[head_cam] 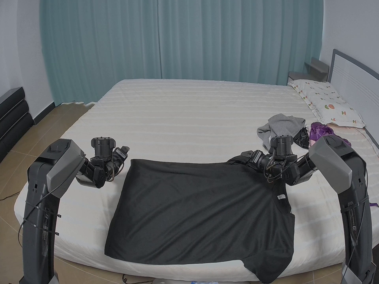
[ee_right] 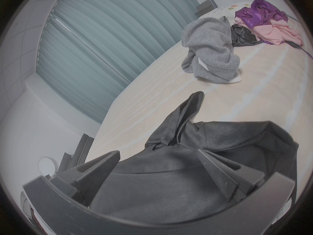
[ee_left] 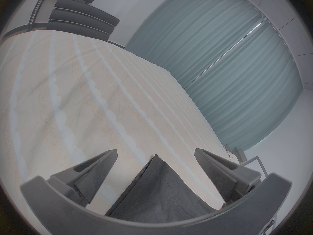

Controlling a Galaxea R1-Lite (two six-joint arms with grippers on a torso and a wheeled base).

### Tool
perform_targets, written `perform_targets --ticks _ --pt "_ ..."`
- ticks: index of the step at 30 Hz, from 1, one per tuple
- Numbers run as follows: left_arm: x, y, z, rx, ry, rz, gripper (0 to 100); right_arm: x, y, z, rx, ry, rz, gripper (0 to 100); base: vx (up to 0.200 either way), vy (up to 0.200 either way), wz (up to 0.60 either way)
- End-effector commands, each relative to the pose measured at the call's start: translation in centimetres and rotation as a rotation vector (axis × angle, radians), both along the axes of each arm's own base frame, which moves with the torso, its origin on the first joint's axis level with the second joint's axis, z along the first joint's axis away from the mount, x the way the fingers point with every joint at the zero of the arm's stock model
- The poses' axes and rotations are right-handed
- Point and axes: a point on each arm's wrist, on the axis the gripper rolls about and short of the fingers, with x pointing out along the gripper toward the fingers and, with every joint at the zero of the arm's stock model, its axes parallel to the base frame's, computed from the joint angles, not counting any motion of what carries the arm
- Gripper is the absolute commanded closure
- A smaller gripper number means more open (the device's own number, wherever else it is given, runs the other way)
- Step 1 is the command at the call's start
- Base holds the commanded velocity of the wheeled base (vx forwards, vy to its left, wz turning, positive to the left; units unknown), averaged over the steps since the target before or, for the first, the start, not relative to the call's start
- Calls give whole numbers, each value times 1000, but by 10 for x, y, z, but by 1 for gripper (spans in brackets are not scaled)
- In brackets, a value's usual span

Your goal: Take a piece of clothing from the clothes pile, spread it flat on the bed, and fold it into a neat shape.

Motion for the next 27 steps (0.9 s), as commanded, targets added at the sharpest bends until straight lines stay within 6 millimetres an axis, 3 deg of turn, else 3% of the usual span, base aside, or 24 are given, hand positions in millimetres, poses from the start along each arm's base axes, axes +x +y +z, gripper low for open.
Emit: perform_targets --ticks 1,7,11,15,20,21,26,27 --pt "0 0 0 1 -2 -1 0 -2 10 -16 -10 46 20 0 0 0 0" --pt "0 -1 0 1 -2 -2 0 6 15 -33 -23 60 16 0 0 0 0" --pt "0 -1 0 1 -2 -2 0 10 14 -37 -37 84 0 0 0 0 0" --pt "0 -1 0 1 0 -2 0 26 10 -36 -53 15 -68 0 0 0 0" --pt "0 -1 0 1 -2 -2 0 59 -16 -29 -59 -150 -215 0 0 0 0" --pt "0 -1 0 1 -2 -2 0 59 -16 -29 -59 -150 -215 0 0 0 0" --pt "0 -1 0 1 0 -2 0 68 -62 -27 -73 -173 -316 0 0 0 0" --pt "0 -1 0 1 0 -2 0 68 -62 -27 -73 -173 -316 0 0 0 0"
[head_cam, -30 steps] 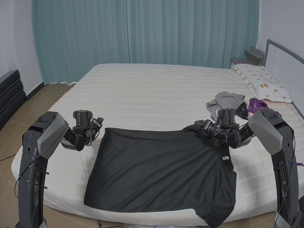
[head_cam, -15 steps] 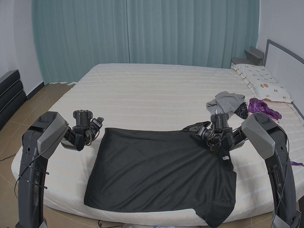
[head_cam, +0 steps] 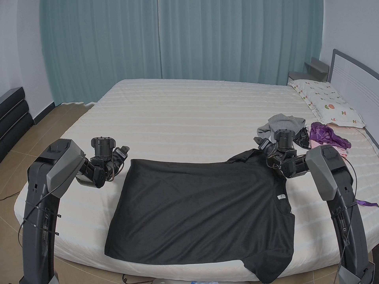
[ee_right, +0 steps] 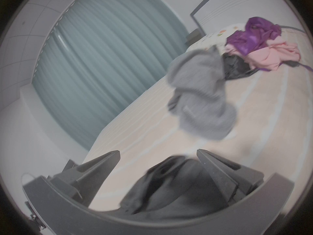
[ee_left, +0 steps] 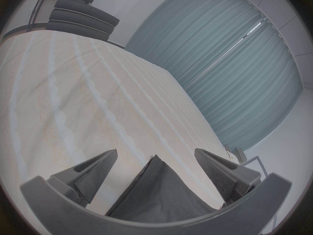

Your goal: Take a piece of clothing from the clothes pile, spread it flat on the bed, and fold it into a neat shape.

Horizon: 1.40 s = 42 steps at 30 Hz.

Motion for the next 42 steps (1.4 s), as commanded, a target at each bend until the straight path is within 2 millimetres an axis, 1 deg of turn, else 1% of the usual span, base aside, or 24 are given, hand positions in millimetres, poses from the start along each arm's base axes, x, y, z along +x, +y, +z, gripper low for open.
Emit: perform_targets --ticks 1,3,4,8,11,12,14,18,19,22,28,29,34,35,38,39,40,42 --pt "0 0 -1 0 1 1 0 5 -37 -15 -5 5 -79 0 0 0 0" --pt "0 0 -1 0 1 1 0 5 -52 -9 -3 -2 -107 0 0 0 0" --pt "0 0 -1 0 1 1 0 5 -55 -4 -2 -5 -111 0 0 0 0" --pt "0 0 0 -1 -1 1 0 -7 -57 7 5 31 -84 0 0 0 0" --pt "0 0 0 -1 -1 1 0 -17 -56 7 19 75 -22 0 0 0 0" --pt "0 0 0 -1 -1 1 0 -17 -56 7 19 75 -22 0 0 0 0" --pt "0 0 0 -1 -1 0 0 -24 -55 -1 0 108 22 0 0 0 0" --pt "3 -1 4 -2 -13 -2 0 -24 -51 -10 -20 116 39 0 0 0 0" --pt "3 -2 2 -2 -10 -3 0 -25 -48 -15 -24 126 48 0 0 0 0" --pt "4 -3 2 -1 -11 -7 0 -25 -43 -22 -47 136 66 0 0 0 0" --pt "4 -9 2 -1 -11 -18 0 -27 -42 -43 -98 169 89 0 0 0 0" --pt "4 -10 2 -1 -11 -19 0 -27 -40 -44 -100 168 92 100 0 0 0" --pt "4 -12 -1 2 -8 -25 0 -25 -42 -38 -106 147 83 100 0 0 0" --pt "5 -14 -2 2 -10 -30 0 -23 -44 -31 -106 118 75 100 0 0 0" --pt "6 -18 -4 4 -10 -38 0 -17 -49 -21 -107 61 55 100 0 0 0" --pt "6 -18 -4 4 -10 -38 0 -17 -49 -21 -108 60 53 100 0 0 0" --pt "6 -19 -6 14 -7 -46 0 -16 -54 -19 -113 47 30 100 0 0 0" --pt "8 -20 -9 41 -7 -60 0 -15 -57 -17 -119 36 6 100 0 0 0"
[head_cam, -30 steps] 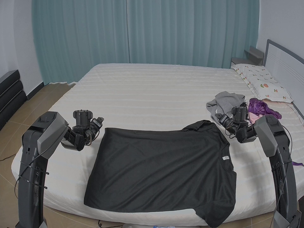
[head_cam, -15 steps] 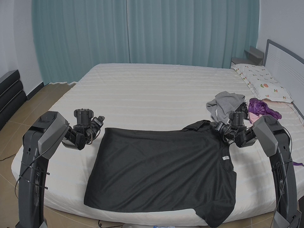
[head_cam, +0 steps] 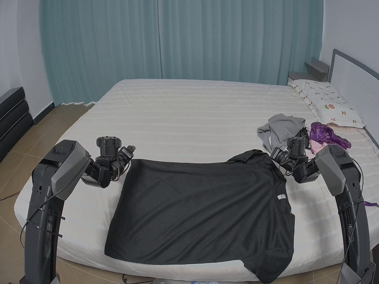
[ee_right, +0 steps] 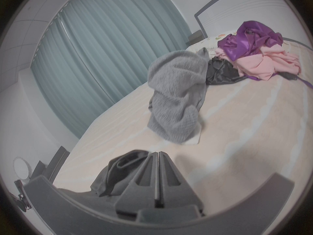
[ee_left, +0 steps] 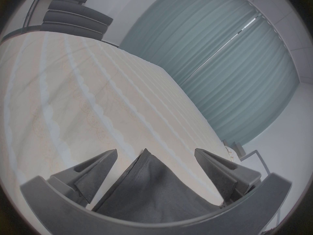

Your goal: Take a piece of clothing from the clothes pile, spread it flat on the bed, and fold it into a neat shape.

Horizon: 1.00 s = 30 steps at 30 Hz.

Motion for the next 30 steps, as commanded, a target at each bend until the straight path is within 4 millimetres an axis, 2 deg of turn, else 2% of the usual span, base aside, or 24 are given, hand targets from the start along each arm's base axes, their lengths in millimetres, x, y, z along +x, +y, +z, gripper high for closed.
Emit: perform_targets --ticks 1,4,8,16,17,30 --pt "3 -3 -11 34 5 -21 0 3 -8 5 -5 -29 -31 100 0 0 0" --pt "8 -5 -18 56 0 -33 0 3 -11 3 -3 -27 -40 100 0 0 0" --pt "11 -10 -16 58 9 -42 0 4 -11 5 -2 -46 -42 100 0 0 0" --pt "14 -10 -17 57 12 -39 0 -3 4 4 3 -13 -5 100 0 0 0" --pt "14 -10 -16 56 11 -39 0 -4 5 3 3 -10 -2 0 0 0 0" --pt "13 -10 -19 57 18 -39 0 -9 20 -12 0 60 48 0 0 0 0"
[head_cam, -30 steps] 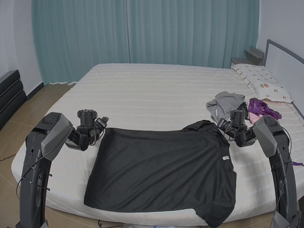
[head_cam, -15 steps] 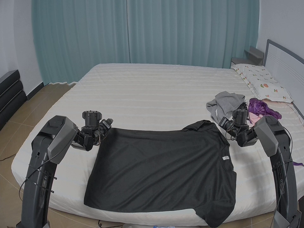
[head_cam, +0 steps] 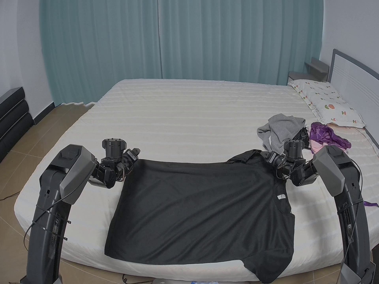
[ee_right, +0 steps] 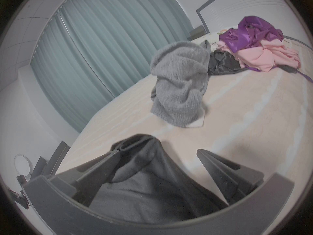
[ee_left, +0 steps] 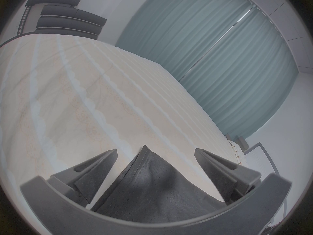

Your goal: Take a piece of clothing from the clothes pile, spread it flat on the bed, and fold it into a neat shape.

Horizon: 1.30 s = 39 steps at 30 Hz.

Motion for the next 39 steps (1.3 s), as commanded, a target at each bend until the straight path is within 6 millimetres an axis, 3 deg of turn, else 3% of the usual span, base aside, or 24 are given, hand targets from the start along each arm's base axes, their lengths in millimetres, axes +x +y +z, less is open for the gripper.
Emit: perform_targets --ticks 1,2,8,20,31,38,39 --pt "0 0 -3 0 6 1 0 -1 2 -6 0 30 7 0 0 0 0" --pt "-1 -1 -3 0 6 -1 0 -2 3 -7 0 38 10 100 0 0 0" --pt "-1 -1 -3 2 10 -3 0 -1 5 -7 -4 42 15 100 0 0 0" --pt "-1 -5 -4 0 20 -33 0 5 -19 9 -1 -42 -55 100 0 0 0" --pt "2 -9 -4 -10 8 -78 0 4 -14 1 -8 -30 -58 100 0 0 0" --pt "1 -13 -16 29 25 -106 0 3 -10 0 -7 -27 -52 100 0 0 0" --pt "1 -16 -17 33 29 -112 100 3 -10 0 -7 -27 -52 100 0 0 0"
